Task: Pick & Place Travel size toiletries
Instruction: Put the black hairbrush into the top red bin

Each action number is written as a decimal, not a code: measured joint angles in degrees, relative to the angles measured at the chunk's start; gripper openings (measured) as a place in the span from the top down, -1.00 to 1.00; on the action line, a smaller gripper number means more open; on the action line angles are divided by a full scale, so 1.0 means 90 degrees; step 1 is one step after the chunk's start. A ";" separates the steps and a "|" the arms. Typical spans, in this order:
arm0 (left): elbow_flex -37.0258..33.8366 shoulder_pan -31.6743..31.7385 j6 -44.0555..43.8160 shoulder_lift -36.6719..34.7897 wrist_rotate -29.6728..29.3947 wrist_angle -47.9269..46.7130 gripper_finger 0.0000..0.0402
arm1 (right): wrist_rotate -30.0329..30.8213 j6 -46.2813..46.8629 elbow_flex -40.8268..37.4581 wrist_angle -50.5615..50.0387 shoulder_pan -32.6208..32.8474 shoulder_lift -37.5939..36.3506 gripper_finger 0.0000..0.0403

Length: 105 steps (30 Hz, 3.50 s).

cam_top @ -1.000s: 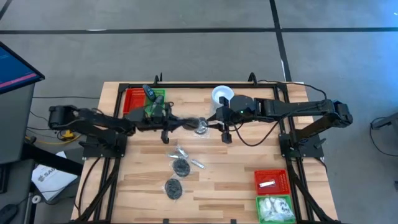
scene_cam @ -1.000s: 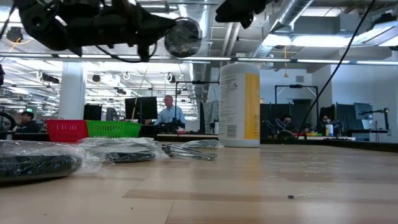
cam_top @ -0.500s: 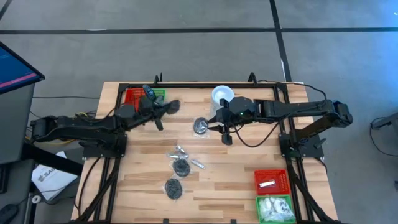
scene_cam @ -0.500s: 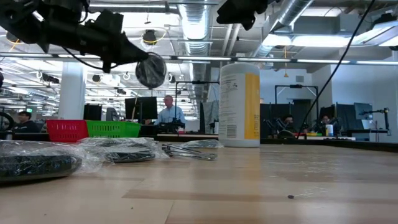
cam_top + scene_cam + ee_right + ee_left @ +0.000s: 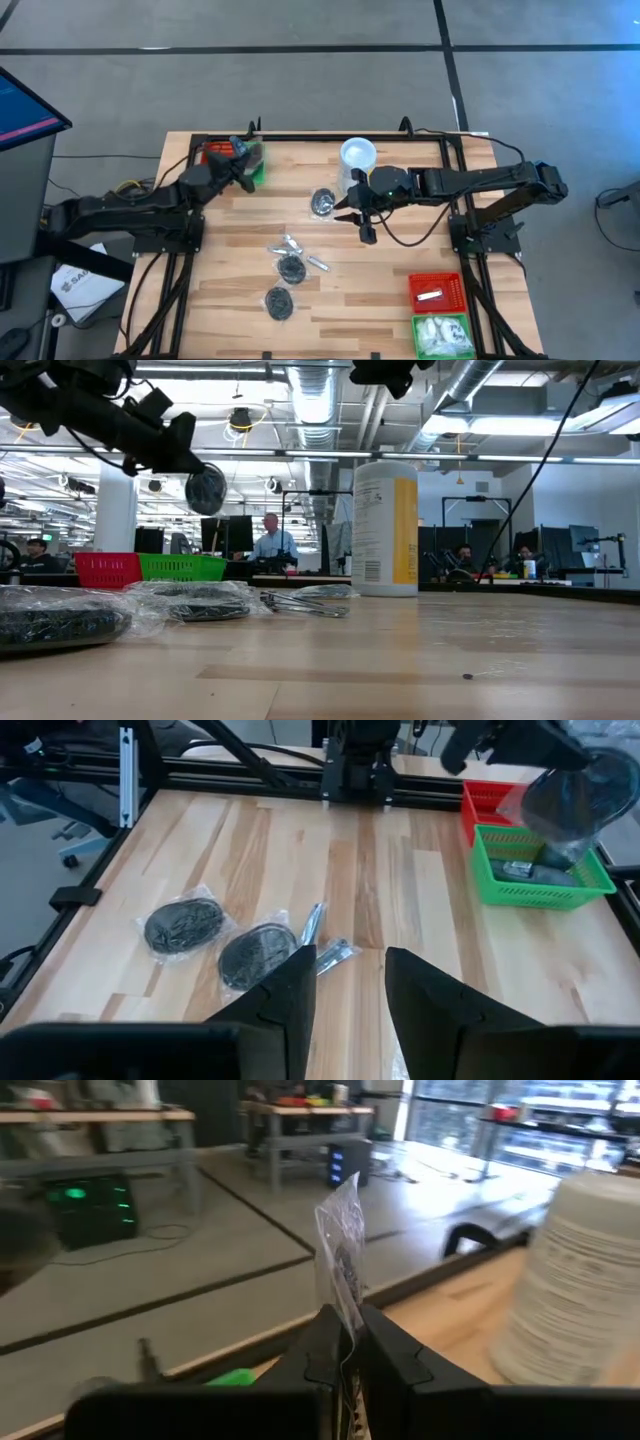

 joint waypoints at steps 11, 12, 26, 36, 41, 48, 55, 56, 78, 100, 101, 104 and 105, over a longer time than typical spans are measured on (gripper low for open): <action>0.0002 0.0393 -0.0038 -0.0682 -0.1194 -0.0980 0.94 | 0.0002 0.0002 -0.0415 0.0239 -0.0004 0.0007 0.44; 0.0002 0.0432 -0.0041 -0.0705 -0.1300 -0.1098 0.94 | 0.0002 0.0001 -0.0413 0.0276 -0.0004 0.0007 0.44; 0.0000 0.1358 -0.0440 -0.0699 -0.1535 -0.2217 0.95 | 0.0002 0.0002 -0.0413 0.0291 -0.0004 0.0007 0.44; -0.0579 0.2110 -0.0748 -0.0699 -0.1102 -0.2230 0.95 | 0.0002 0.0000 -0.0413 0.0291 -0.0004 0.0007 0.44; -0.0753 0.2531 -0.0747 -0.0699 -0.0939 -0.2150 0.95 | 0.0002 0.0000 -0.0413 0.0294 -0.0009 0.0007 0.44; -0.1175 0.3040 -0.0739 -0.0699 -0.0447 -0.1438 0.95 | 0.0002 0.0000 -0.0413 0.0296 -0.0019 0.0007 0.44; -0.1253 0.3433 -0.0729 -0.0683 -0.0443 -0.1244 0.95 | 0.0002 0.0000 -0.0413 0.0299 -0.0018 0.0007 0.44; -0.1253 0.3468 -0.0726 -0.0672 -0.0415 -0.1181 0.95 | 0.0002 0.0000 -0.0413 0.0301 -0.0018 0.0007 0.44; -0.1253 0.3714 -0.0403 0.0677 -0.0344 -0.0182 0.88 | 0.0002 0.0000 -0.0410 0.0347 -0.0016 0.0007 0.44; -0.1253 0.3711 -0.0398 0.0924 -0.0374 0.0135 0.39 | 0.0002 0.0000 -0.0408 0.0345 -0.0016 0.0007 0.44; -0.1253 0.3711 -0.0397 0.0925 -0.0374 0.0143 0.34 | 0.0002 0.0000 -0.0408 0.0343 -0.0016 0.0007 0.44; -0.1253 0.3711 -0.0384 0.0924 -0.0372 0.0288 0.21 | 0.0002 0.0000 -0.0408 0.0345 -0.0016 0.0007 0.44; -0.1253 0.3711 -0.0386 0.0924 -0.0372 0.0381 0.18 | 0.0002 0.0000 -0.0408 0.0345 -0.0016 0.0007 0.44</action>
